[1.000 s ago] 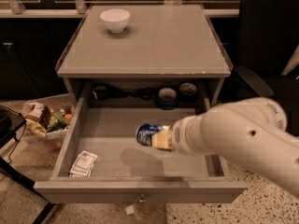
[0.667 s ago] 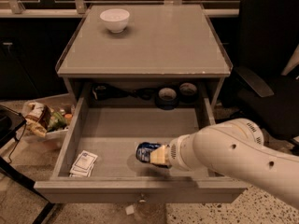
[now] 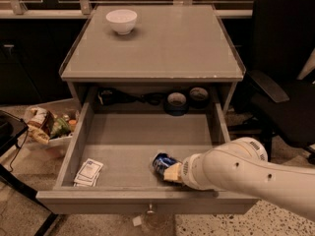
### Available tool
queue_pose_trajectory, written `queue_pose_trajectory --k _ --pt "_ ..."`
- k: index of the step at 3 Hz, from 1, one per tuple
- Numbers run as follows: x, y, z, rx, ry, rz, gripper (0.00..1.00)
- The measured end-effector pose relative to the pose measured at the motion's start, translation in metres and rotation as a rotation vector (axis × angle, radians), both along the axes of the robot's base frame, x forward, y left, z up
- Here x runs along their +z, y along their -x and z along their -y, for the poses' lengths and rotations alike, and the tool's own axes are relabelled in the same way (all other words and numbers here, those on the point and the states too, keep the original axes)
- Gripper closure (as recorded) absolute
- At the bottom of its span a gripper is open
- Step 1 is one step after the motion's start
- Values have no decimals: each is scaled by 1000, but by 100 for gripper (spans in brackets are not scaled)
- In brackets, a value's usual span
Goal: Place pepsi can into top drawer
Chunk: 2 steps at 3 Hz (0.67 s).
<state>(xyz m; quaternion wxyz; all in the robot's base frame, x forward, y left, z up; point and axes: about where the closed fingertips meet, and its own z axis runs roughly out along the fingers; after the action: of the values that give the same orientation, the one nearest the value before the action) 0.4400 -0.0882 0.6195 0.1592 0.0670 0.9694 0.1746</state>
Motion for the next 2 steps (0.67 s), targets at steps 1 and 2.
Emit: queue_pose_trajectory --k 1,2 --pt "-3 -1 7 -33 7 -2 35" --pt "4 2 22 -84 36 17 12"
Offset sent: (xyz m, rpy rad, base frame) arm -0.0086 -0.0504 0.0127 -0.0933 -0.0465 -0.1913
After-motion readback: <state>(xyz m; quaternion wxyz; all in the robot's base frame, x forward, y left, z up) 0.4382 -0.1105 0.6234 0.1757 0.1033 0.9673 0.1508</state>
